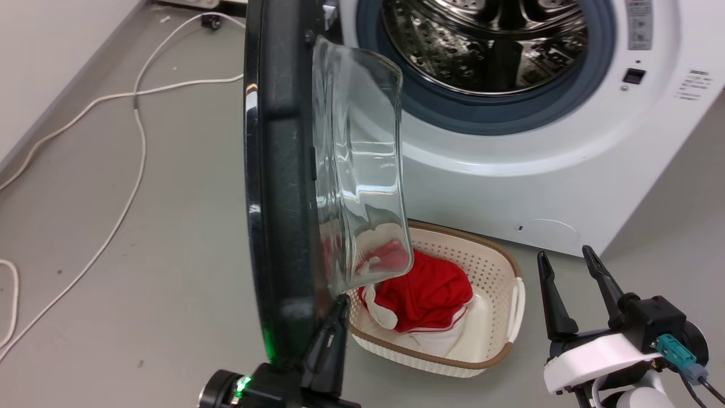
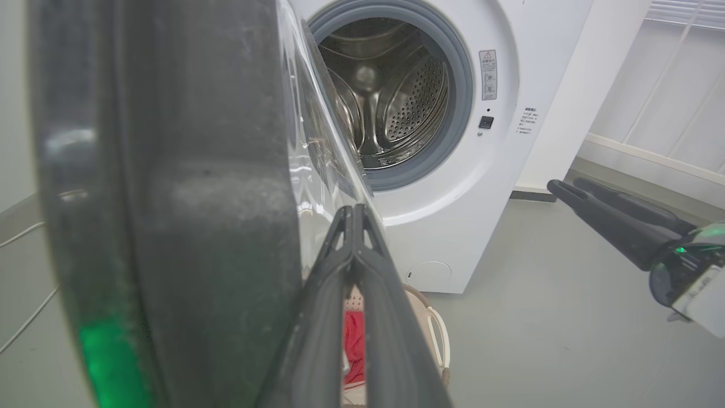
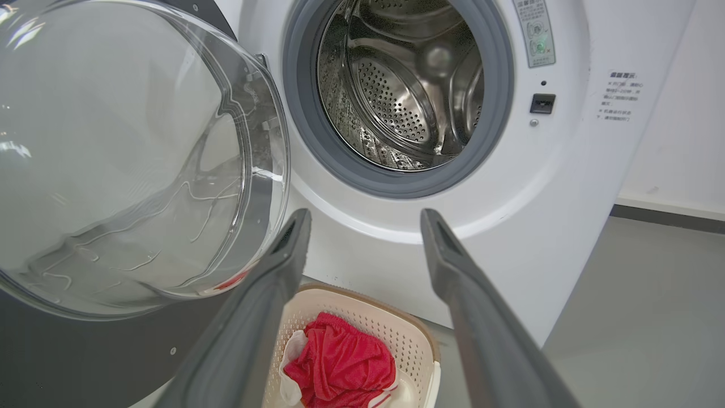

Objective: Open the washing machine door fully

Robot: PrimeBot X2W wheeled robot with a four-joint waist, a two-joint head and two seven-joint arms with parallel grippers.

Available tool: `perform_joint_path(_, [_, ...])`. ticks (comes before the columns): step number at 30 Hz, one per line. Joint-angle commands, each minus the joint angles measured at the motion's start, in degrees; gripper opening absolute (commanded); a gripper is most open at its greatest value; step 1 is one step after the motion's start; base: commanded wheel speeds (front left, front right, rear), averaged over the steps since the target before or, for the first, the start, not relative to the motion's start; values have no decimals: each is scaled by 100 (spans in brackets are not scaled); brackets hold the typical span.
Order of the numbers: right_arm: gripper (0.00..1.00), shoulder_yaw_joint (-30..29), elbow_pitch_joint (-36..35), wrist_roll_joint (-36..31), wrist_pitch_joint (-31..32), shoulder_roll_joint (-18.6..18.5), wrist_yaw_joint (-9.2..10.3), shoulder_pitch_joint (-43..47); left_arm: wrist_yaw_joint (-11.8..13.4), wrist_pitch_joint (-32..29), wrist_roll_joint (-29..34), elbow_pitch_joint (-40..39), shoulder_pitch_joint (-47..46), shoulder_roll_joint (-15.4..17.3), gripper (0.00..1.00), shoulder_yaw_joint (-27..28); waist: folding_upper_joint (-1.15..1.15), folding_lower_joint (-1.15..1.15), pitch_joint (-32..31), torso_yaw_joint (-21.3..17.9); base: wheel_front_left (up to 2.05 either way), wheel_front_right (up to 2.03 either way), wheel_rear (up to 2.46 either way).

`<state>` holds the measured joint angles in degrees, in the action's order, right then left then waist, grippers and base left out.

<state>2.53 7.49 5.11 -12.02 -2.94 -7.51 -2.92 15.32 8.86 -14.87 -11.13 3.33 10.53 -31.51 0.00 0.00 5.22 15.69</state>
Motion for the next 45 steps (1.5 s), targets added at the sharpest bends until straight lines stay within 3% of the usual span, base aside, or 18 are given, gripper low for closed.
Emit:
perform_joint_path(1, [100,-9,-41,5,20,13,4,-21,90,57,-18,9,34,47,0,123,0,0,39,117,0,0,0])
perform_joint_path(12, [100,-48,-104,-28,63,12,4,-82,397,221,-240,10,-53,267,0,874,0,0,106,496,0,0,0])
perform_joint_path(19, [100,-88,-174,-63,110,12,4,-133,365,370,-656,246,-283,421,0,1549,0,0,247,587,0,0,0])
perform_joint_path(27, [100,-150,-299,-175,213,12,4,-193,159,531,-1204,786,-628,561,0,2306,0,0,457,613,0,0,0])
perform_joint_path(36, [100,-176,-428,-240,290,12,4,-304,-360,618,-1683,1685,-1212,819,0,3053,0,0,695,551,0,0,0])
perform_joint_path(45, [100,-176,-458,-297,319,11,4,-398,-706,642,-1815,2455,-1802,1018,0,3616,0,0,865,484,0,0,0])
